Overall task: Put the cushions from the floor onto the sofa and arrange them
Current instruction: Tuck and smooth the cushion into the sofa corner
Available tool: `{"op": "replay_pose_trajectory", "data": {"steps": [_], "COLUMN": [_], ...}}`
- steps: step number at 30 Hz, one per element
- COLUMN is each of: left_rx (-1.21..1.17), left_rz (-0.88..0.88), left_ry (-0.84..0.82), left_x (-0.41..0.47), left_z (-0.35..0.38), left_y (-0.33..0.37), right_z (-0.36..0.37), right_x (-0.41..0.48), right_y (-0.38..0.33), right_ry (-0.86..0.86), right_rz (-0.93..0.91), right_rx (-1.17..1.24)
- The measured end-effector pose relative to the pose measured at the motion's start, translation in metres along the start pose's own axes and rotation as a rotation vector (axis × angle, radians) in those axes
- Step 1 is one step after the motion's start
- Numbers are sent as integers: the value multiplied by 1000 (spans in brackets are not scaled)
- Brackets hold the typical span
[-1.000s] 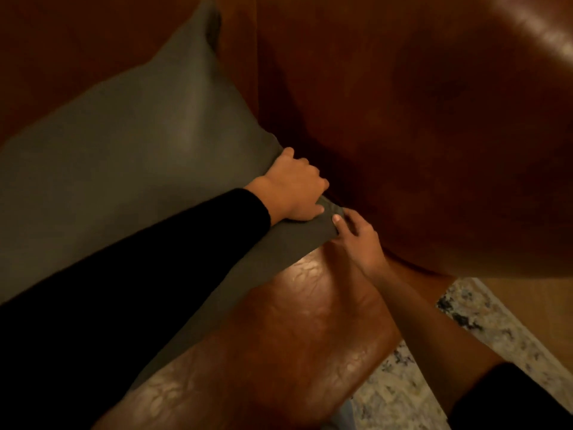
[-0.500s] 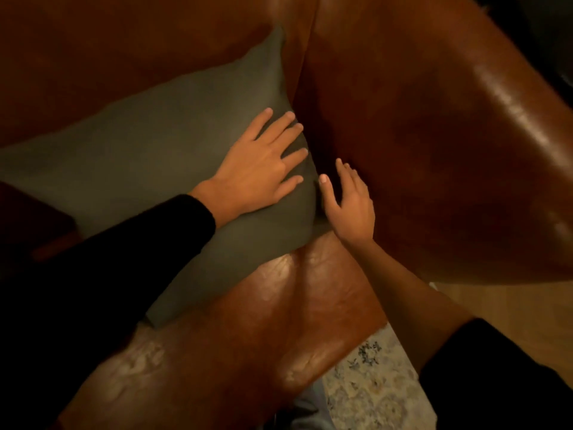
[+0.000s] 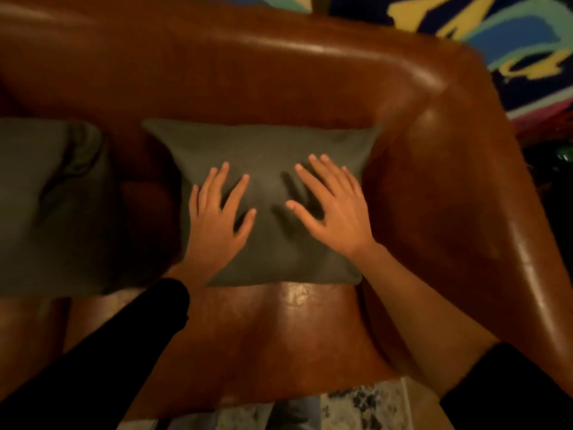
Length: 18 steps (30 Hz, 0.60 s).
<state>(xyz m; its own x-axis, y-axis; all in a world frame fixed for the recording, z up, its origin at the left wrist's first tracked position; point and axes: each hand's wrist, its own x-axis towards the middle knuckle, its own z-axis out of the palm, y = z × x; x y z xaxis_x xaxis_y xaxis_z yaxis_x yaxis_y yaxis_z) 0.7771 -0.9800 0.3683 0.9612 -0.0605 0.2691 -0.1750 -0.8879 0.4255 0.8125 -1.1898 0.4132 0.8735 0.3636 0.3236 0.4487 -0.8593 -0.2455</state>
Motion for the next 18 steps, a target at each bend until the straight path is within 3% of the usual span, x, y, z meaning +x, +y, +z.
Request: {"op": "replay_pose_trajectory", "data": {"steps": [11,18], "left_rx": [-454,-501], "left_rz": [-1060,-1198], "left_ry": [221,259], "left_x": [-110,-152], "left_z": [9,16], "left_y": [-8,-39], "right_z": [47,85], "right_x": [15,19], "right_y": [-66,-128], "right_ry": [-276,-493], "right_rz": [-705,-909], "right_rx": [140,73]}}
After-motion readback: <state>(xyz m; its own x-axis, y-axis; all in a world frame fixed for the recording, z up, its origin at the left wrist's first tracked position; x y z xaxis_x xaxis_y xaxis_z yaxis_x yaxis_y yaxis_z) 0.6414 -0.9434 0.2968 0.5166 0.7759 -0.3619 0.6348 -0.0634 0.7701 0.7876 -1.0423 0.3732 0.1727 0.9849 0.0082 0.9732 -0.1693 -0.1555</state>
